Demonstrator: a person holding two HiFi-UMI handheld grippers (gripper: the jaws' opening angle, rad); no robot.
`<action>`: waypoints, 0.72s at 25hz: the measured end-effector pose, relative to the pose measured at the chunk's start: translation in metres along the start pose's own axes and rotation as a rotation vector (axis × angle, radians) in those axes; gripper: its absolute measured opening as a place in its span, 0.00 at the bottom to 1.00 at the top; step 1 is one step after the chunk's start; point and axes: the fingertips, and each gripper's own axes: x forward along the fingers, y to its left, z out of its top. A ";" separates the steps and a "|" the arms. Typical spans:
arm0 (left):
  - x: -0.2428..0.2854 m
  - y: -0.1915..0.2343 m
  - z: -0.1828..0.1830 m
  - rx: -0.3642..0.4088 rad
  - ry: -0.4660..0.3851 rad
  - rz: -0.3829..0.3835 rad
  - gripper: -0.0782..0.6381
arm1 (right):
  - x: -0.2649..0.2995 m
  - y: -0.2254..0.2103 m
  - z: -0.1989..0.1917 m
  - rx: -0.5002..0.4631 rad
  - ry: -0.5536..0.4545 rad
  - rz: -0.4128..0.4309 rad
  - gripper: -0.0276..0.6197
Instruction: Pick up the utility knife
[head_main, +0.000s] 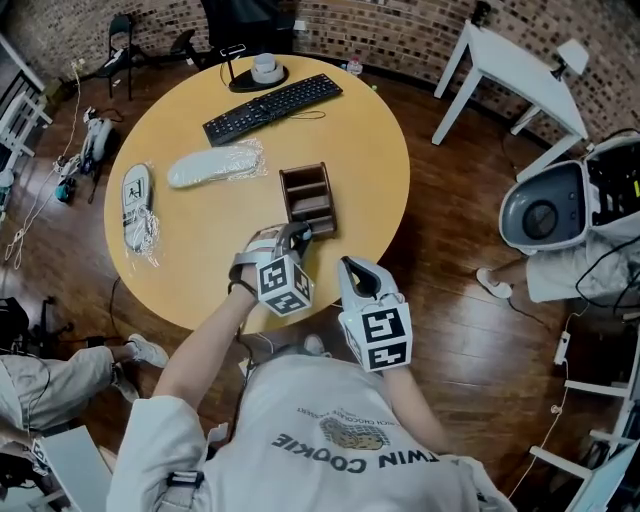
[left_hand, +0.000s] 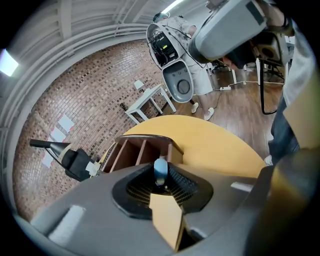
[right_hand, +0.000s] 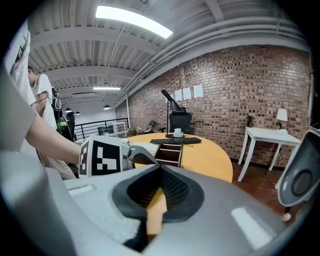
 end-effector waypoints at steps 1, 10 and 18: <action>-0.001 0.000 0.000 -0.002 -0.002 0.004 0.21 | -0.001 -0.001 -0.001 -0.001 0.000 -0.001 0.05; -0.026 0.007 0.016 -0.058 -0.043 0.058 0.21 | -0.016 0.007 -0.003 -0.009 -0.006 0.020 0.05; -0.057 0.005 0.031 -0.140 -0.077 0.119 0.21 | -0.034 0.014 -0.001 -0.030 -0.023 0.045 0.05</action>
